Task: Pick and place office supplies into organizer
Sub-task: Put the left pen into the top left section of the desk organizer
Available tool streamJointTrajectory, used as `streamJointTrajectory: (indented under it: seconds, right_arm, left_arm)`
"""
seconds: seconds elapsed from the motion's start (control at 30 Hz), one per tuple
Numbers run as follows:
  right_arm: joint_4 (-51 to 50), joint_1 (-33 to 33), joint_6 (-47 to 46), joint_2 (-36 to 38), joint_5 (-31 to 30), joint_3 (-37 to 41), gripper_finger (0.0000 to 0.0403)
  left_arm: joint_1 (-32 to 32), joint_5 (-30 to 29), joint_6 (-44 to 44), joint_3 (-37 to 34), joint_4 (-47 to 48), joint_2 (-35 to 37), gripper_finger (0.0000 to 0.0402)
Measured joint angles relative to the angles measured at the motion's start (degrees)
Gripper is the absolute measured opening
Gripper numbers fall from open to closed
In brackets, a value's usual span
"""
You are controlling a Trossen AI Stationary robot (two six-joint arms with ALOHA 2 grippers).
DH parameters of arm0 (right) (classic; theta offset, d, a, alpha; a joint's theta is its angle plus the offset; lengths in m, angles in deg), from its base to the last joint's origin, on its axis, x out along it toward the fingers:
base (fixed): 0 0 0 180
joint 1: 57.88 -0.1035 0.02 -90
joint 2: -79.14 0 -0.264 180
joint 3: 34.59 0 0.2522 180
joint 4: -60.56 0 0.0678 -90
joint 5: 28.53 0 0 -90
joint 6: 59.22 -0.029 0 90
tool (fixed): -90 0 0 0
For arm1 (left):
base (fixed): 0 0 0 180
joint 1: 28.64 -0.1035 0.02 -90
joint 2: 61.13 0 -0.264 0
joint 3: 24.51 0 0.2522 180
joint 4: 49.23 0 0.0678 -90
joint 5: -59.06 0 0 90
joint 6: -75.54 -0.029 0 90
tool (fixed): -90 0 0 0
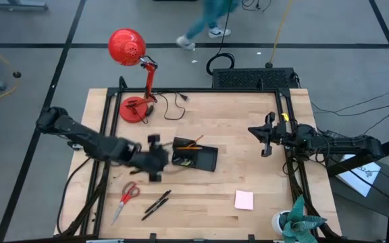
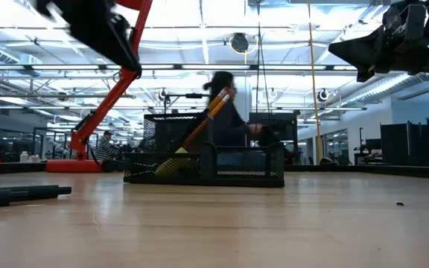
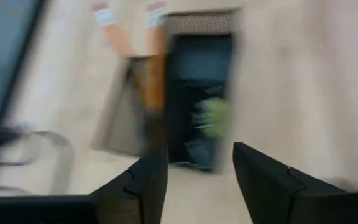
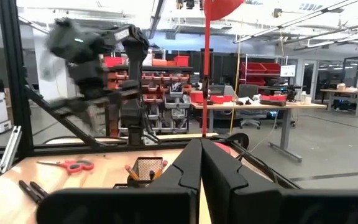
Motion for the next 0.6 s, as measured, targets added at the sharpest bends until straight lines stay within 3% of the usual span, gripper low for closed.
streamJointTrajectory:
  seconds: [0.13, 0.23, 0.37, 0.53, 0.6]
  right_arm:
    - [-0.35, 0.0, -0.1, -0.14, -0.02, 0.02, 0.0004]
    - [-0.44, 0.0, 0.28, -0.17, -0.07, 0.01, 0.0004]
    - [-0.47, 0.0, 2.34, -0.4, -0.28, 0.0, 0.0004]
    - [-0.19, 0.0, 2.54, -0.51, -0.33, 0.0, 0.0002]
    - [-0.17, 0.0, 2.28, -0.62, -0.33, 0.0, 0.0002]
  left_arm:
    - [7.88, 2.32, 12.9, 0.47, 0.24, -0.2, 0.0159]
    - [12.7, -0.24, 20.8, 0.23, -1.26, -1.08, 0.0141]
    - [17.37, -3.94, 23.66, -1.65, -5.76, -3.39, 0.0119]
    - [18.89, -4.16, 24.72, -4.51, -14.29, -7.82, 0.0092]
    - [18.73, -1.5, 24.93, -4.9, -17.48, -9.93, 0.0077]
